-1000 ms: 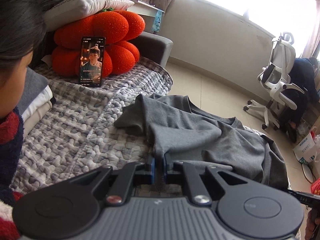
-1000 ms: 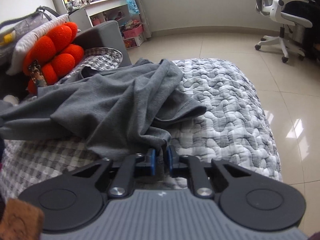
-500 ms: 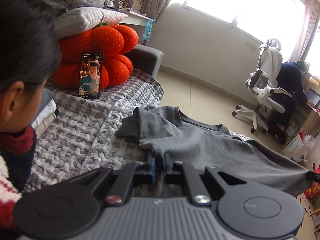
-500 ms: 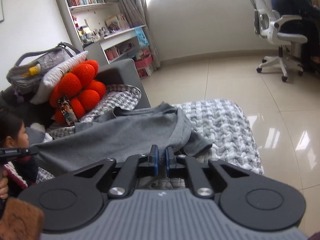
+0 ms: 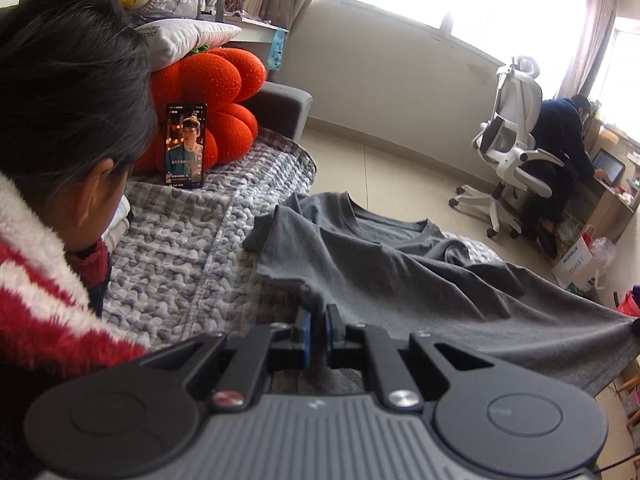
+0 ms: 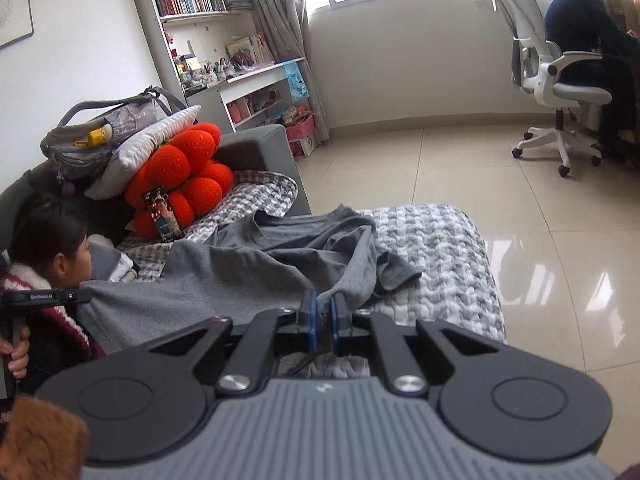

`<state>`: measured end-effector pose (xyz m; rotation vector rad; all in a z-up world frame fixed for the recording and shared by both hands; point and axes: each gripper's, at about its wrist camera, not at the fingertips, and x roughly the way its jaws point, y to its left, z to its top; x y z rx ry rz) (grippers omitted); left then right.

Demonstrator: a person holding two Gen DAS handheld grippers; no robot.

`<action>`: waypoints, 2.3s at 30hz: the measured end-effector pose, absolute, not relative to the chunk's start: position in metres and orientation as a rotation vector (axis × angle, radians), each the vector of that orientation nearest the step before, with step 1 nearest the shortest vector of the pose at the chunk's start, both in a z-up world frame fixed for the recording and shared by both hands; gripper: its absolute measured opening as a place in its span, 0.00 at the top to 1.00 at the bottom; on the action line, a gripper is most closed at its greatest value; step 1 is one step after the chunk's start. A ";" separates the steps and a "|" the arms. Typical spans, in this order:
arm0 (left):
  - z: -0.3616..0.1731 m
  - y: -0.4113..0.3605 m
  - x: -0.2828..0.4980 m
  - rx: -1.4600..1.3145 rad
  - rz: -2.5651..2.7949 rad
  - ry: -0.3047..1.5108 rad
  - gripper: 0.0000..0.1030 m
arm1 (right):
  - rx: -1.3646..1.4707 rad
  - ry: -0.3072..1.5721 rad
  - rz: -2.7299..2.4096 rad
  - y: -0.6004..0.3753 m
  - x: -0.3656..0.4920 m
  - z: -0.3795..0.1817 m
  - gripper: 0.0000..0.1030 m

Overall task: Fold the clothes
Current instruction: 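Open both grippers and release the spread T-shirt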

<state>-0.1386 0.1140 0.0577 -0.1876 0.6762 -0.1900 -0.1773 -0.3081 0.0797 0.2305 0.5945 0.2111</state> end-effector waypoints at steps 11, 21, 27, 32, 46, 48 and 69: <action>0.050 0.098 -0.156 -0.032 -0.182 0.770 0.94 | 0.262 0.713 0.165 -0.309 -0.199 0.053 0.91; 0.043 0.099 -0.157 0.022 -0.142 0.818 0.66 | 0.255 0.793 0.136 -0.316 -0.203 0.037 0.85; 0.047 0.086 -0.147 0.021 -0.142 0.755 0.34 | 0.244 0.763 0.099 -0.322 -0.200 0.036 0.46; 0.041 0.065 -0.123 -0.003 -0.142 0.708 0.25 | 0.231 0.765 0.098 -0.321 -0.182 0.032 0.43; 0.018 0.029 -0.068 0.014 -0.165 0.722 0.17 | 0.231 0.766 0.140 -0.307 -0.138 0.017 0.39; 0.016 0.030 -0.058 0.011 -0.142 0.715 0.17 | 0.238 0.765 0.137 -0.309 -0.129 0.015 0.39; -0.017 0.050 0.070 -0.118 0.026 0.719 0.18 | 0.281 0.748 0.057 -0.346 0.007 -0.026 0.47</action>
